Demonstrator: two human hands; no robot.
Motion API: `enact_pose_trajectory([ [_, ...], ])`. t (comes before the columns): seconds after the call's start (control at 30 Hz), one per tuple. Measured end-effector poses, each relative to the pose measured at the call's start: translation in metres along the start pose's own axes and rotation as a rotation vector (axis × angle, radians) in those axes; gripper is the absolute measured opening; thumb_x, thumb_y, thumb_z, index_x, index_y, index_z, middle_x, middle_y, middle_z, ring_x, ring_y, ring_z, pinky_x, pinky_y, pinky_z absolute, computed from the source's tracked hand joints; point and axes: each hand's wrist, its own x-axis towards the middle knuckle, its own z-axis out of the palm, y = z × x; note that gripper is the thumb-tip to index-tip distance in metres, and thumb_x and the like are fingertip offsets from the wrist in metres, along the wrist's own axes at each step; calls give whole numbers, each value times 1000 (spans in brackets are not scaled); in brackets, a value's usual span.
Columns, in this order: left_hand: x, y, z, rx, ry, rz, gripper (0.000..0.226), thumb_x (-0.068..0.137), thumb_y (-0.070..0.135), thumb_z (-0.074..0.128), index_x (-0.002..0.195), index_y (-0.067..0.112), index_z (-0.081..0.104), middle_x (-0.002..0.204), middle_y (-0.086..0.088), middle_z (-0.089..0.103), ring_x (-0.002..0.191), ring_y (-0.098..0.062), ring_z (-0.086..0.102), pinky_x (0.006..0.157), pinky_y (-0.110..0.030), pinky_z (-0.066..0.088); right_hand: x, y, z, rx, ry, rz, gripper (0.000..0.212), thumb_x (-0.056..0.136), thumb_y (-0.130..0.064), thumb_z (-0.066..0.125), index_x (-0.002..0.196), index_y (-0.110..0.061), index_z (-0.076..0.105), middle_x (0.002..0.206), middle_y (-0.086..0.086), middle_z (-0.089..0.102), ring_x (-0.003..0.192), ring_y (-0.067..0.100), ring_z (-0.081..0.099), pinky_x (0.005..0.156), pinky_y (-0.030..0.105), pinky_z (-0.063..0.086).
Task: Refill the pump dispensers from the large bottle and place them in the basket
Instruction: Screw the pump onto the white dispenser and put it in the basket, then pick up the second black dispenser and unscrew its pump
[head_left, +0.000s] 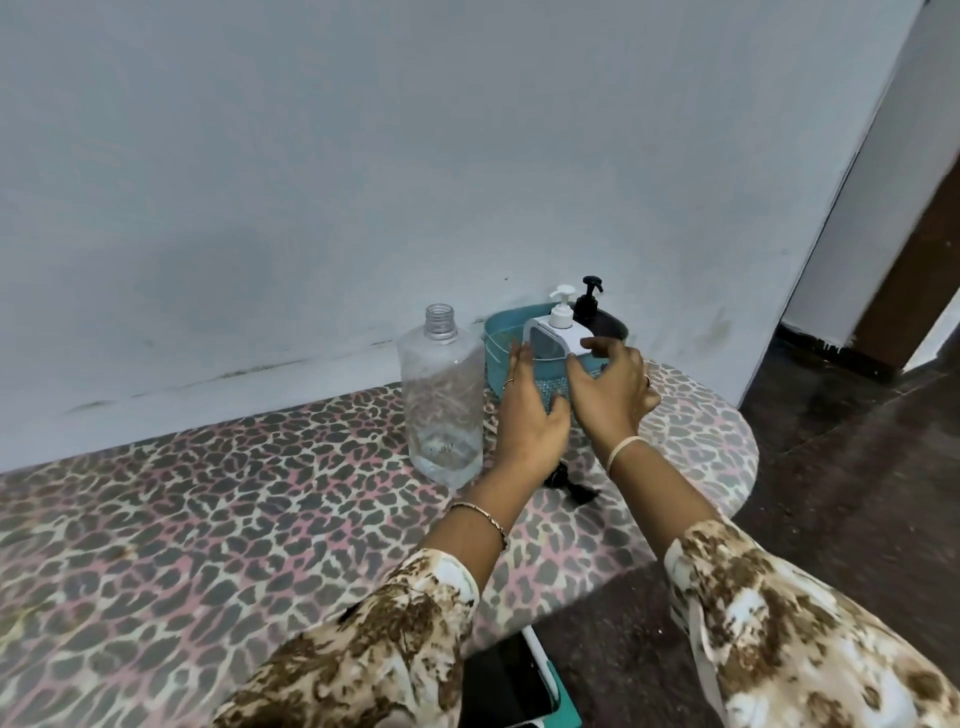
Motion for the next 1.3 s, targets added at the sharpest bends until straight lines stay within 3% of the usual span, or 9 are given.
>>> enact_pose_trajectory([
  [0.1, -34, -1, -12, -229, 119, -36, 55, 91, 0, 52, 142, 13, 36, 135, 4, 50, 110, -3, 56, 83, 1, 37, -35, -1, -11, 63, -22, -34, 22, 83, -30, 61, 105, -29, 62, 114, -5, 57, 113, 16, 50, 99, 41, 26],
  [0.17, -54, -6, -23, -300, 198, -61, 48, 89, -3, 55, 132, 14, 44, 123, 1, 59, 107, -9, 59, 79, -1, 43, -59, -3, -14, 89, -48, -71, 21, 83, -28, 62, 103, -27, 63, 112, -6, 58, 110, 15, 52, 99, 40, 27],
  [0.3, -90, -23, -51, -331, 285, -110, 42, 87, -3, 58, 121, 18, 48, 104, 4, 65, 89, 0, 61, 76, -9, 49, -110, -9, -13, 101, -151, -145, 20, 82, -26, 64, 102, -23, 63, 110, -4, 60, 108, 18, 54, 97, 40, 30],
  [0.53, -130, -59, -116, -275, 417, -189, 39, 87, -1, 59, 116, 22, 49, 103, 4, 65, 92, -8, 64, 75, -13, 49, -178, -31, 14, 114, -383, -244, 18, 81, -25, 65, 99, -27, 61, 109, -4, 63, 106, 19, 57, 99, 52, 37],
  [0.63, -144, -78, -156, -215, 472, -214, 41, 85, -1, 60, 118, 22, 48, 108, 1, 64, 93, -8, 63, 76, -12, 49, -202, -45, 37, 65, -535, -306, 22, 82, -27, 64, 104, -25, 62, 112, -2, 64, 109, 20, 57, 99, 49, 41],
  [0.8, -158, -113, -243, -44, 564, -333, 47, 86, 14, 66, 127, 20, 44, 122, 3, 57, 106, -15, 58, 92, -40, 52, -243, -79, 77, -43, -751, -512, 30, 87, -32, 62, 115, -22, 62, 118, -1, 63, 112, 20, 57, 97, 39, 44],
  [0.9, -168, -128, -299, 8, 659, -384, 53, 87, 16, 66, 133, 14, 41, 130, -2, 53, 112, -17, 54, 96, -41, 50, -262, -98, 98, -95, -812, -649, 36, 90, -38, 59, 121, -20, 60, 119, 0, 64, 110, 19, 57, 94, 32, 46],
  [1.07, -184, -150, -382, 130, 885, -450, 56, 85, 18, 67, 134, 10, 42, 134, -8, 52, 122, -27, 52, 101, -44, 45, -293, -136, 138, -221, -927, -778, 47, 92, -49, 50, 131, -21, 52, 129, 3, 57, 121, 22, 50, 102, 36, 39],
  [1.3, -190, -168, -445, 226, 1158, -395, 50, 82, 17, 70, 127, 12, 48, 126, -8, 55, 114, -26, 55, 98, -45, 47, -330, -167, 183, -317, -1007, -907, 58, 95, -52, 39, 143, -19, 38, 147, 4, 40, 134, 23, 38, 112, 41, 29],
])
